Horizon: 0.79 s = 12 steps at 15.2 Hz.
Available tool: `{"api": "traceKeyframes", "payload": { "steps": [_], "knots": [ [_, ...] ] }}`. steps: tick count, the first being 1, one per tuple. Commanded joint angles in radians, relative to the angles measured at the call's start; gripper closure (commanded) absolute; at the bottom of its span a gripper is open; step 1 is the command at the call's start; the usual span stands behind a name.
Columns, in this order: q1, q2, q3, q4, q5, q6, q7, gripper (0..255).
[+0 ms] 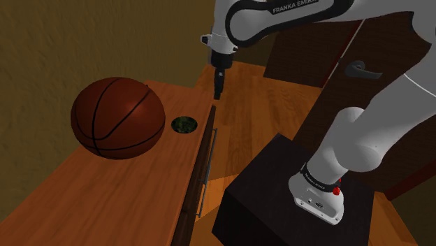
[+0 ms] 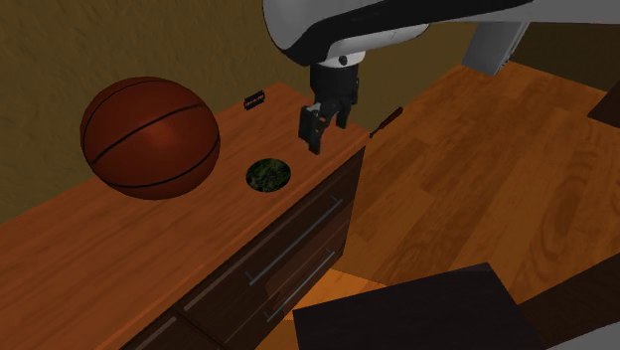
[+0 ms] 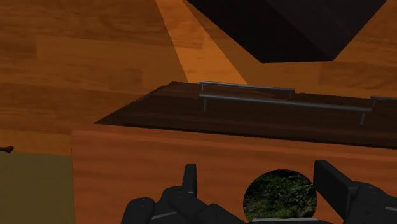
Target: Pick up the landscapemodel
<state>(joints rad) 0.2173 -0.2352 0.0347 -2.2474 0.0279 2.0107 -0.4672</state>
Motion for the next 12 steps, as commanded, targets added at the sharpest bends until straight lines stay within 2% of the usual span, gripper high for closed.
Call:
{"api": "traceKeyframes", "payload": {
  "steps": [1, 9, 12],
  "knots": [
    [0.021, 0.064, 0.015, 0.036, -0.001, 0.03, -0.041, 0],
    [0.098, 0.274, 0.088, 0.146, -0.027, 0.131, -0.176, 0],
    [0.105, 0.302, 0.094, 0.141, -0.033, 0.164, -0.184, 0]
  ]
}}
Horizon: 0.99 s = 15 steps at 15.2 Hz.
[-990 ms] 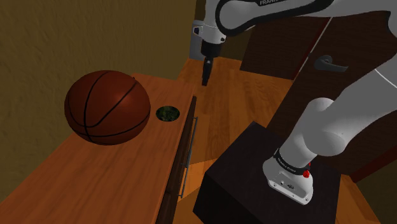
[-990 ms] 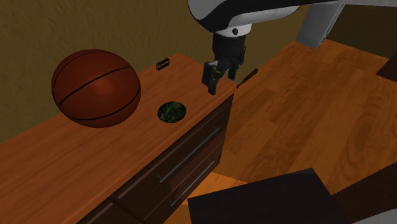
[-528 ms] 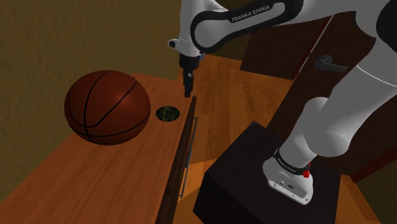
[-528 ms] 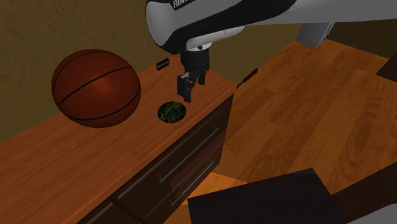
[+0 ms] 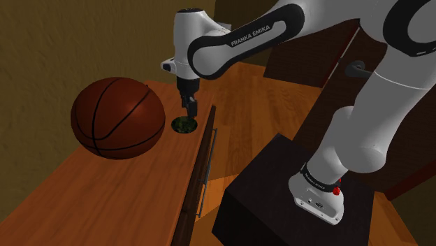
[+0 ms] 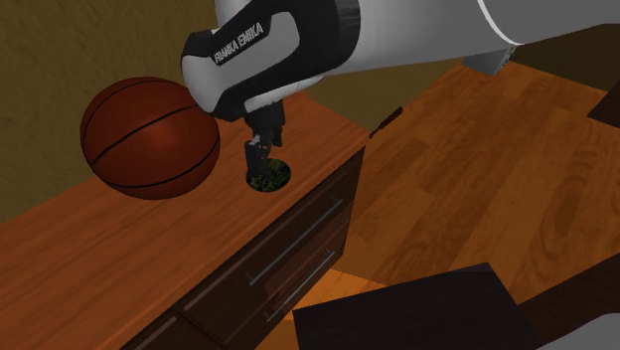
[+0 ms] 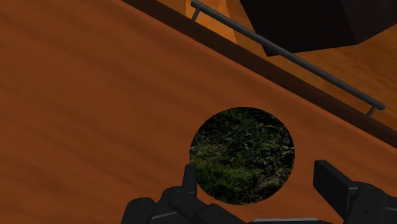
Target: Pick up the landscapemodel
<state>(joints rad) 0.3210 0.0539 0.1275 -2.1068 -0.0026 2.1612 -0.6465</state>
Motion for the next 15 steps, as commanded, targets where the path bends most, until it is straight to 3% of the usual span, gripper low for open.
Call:
{"api": "traceKeyframes", "payload": {
  "steps": [1, 7, 8, 15],
  "knots": [
    [0.001, 0.019, 0.001, -0.006, -0.003, 0.026, -0.004, 0],
    [0.002, 0.05, 0.0, -0.033, -0.009, 0.084, -0.001, 0],
    [0.001, 0.053, 0.0, -0.031, -0.009, 0.084, -0.001, 255],
    [0.002, 0.054, 0.0, -0.031, -0.009, 0.085, -0.001, 255]
  ]
}}
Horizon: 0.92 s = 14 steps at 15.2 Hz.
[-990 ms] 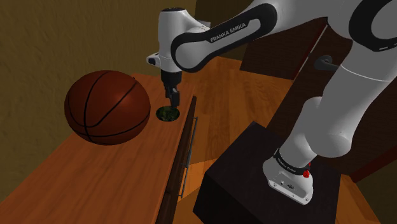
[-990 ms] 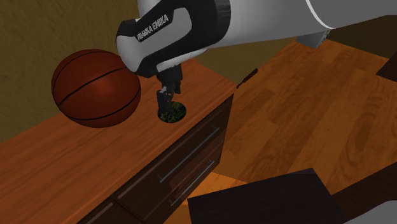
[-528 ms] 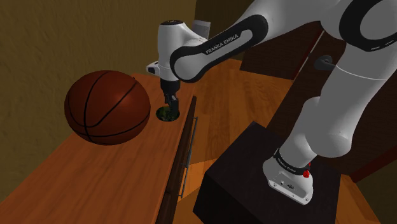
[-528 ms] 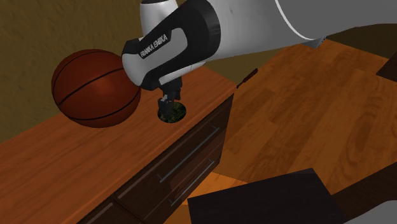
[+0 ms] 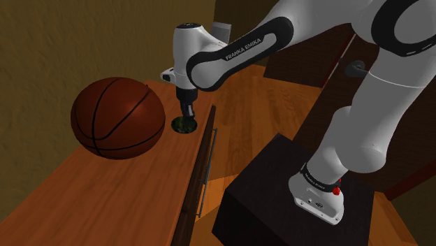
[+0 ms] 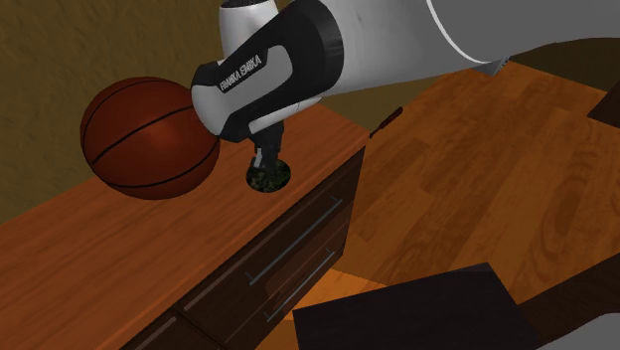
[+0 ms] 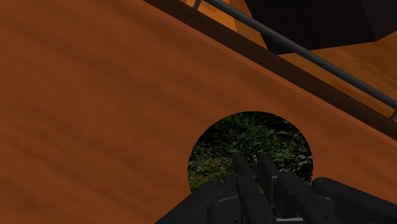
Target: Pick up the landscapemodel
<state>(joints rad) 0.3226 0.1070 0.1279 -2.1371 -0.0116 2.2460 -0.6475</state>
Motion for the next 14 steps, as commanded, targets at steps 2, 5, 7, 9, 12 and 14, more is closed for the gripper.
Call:
{"api": "traceKeyframes", "payload": {
  "steps": [2, 5, 7, 9, 12, 14],
  "knots": [
    [0.0, -0.003, 0.0, -0.003, 0.0, -0.001, 0.0, 255],
    [-0.001, -0.024, 0.0, 0.015, 0.004, -0.039, -0.002, 255],
    [-0.001, -0.037, 0.001, 0.027, 0.006, -0.064, -0.004, 255],
    [-0.001, -0.049, 0.001, 0.041, 0.008, -0.09, -0.005, 255],
    [-0.001, -0.066, 0.001, 0.062, 0.011, -0.128, -0.007, 255],
    [-0.002, -0.076, 0.001, 0.078, 0.012, -0.154, -0.008, 255]
  ]
}}
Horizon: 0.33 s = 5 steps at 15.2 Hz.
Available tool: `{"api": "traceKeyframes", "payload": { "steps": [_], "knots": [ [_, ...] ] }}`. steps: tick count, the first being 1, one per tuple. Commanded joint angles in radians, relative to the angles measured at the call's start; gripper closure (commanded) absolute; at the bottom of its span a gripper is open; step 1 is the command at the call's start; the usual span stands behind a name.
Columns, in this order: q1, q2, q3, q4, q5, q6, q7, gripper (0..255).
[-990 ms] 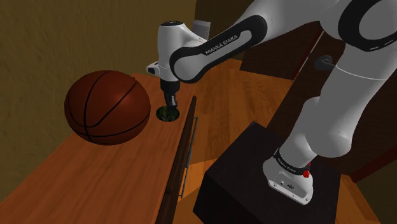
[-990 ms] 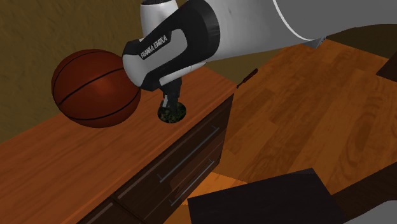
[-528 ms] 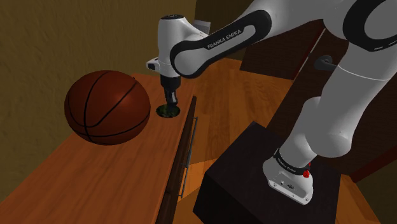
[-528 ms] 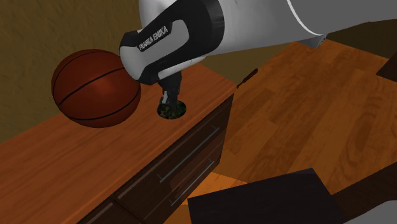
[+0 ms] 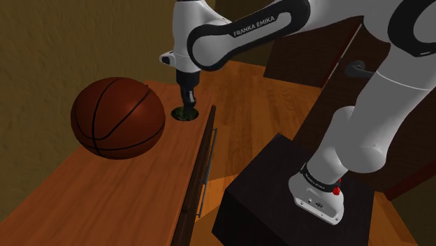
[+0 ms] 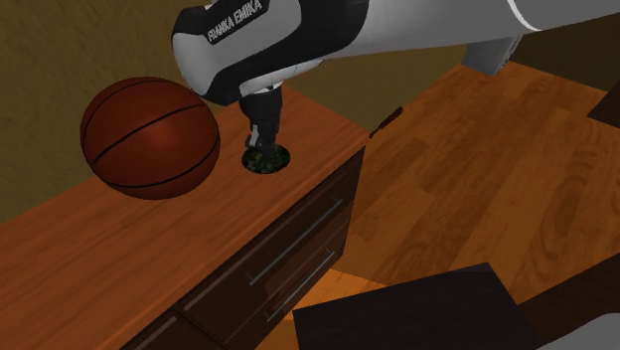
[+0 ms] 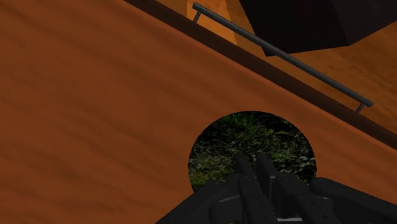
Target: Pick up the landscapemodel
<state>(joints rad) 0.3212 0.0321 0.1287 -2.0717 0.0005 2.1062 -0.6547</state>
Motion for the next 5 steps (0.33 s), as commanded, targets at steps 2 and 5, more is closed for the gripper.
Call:
{"api": "traceKeyframes", "payload": {
  "steps": [2, 5],
  "knots": [
    [0.0, -0.011, 0.0, 0.029, 0.002, -0.04, -0.002, 255],
    [-0.001, -0.016, 0.0, 0.039, 0.002, -0.055, -0.002, 255]
  ]
}}
